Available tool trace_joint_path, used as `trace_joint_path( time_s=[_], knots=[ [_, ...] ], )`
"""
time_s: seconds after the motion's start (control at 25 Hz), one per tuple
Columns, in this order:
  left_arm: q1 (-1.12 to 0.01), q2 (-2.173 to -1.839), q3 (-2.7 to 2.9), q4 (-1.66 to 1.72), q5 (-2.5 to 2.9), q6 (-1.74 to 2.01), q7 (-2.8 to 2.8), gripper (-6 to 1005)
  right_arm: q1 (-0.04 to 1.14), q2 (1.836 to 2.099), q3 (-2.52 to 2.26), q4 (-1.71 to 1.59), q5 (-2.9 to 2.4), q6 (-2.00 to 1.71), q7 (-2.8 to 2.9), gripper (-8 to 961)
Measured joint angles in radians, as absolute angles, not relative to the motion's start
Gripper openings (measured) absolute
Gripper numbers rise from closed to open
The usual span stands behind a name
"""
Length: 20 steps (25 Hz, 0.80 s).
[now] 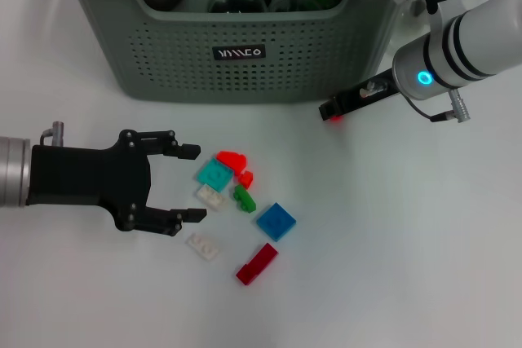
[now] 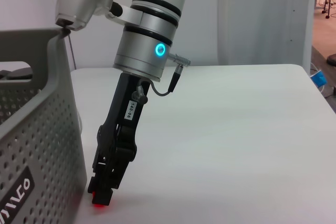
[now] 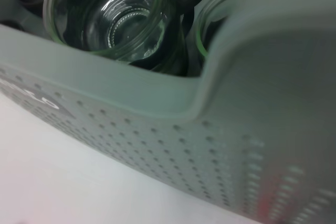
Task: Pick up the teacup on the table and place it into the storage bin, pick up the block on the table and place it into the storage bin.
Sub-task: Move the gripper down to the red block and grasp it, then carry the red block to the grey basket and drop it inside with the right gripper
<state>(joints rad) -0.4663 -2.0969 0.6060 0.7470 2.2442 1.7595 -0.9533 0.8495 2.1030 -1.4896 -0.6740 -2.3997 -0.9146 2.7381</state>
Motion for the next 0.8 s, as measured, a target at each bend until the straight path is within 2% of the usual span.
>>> trace_joint_path(
  time_s=[0.36,0.8],
  knots=[
    [-0.466,-2.097,0.606,0.747,2.240,1.759,-0.950,833,0.851,2.103,-1.501,-0.674,-2.401,-0.909,2.738,321],
    [-0.465,-2.097,0.606,0.747,2.232,1.759,-0.944,833,0.843,2.103,-1.505,-0.698,-2.401,-0.915,2.738,204]
  ],
)
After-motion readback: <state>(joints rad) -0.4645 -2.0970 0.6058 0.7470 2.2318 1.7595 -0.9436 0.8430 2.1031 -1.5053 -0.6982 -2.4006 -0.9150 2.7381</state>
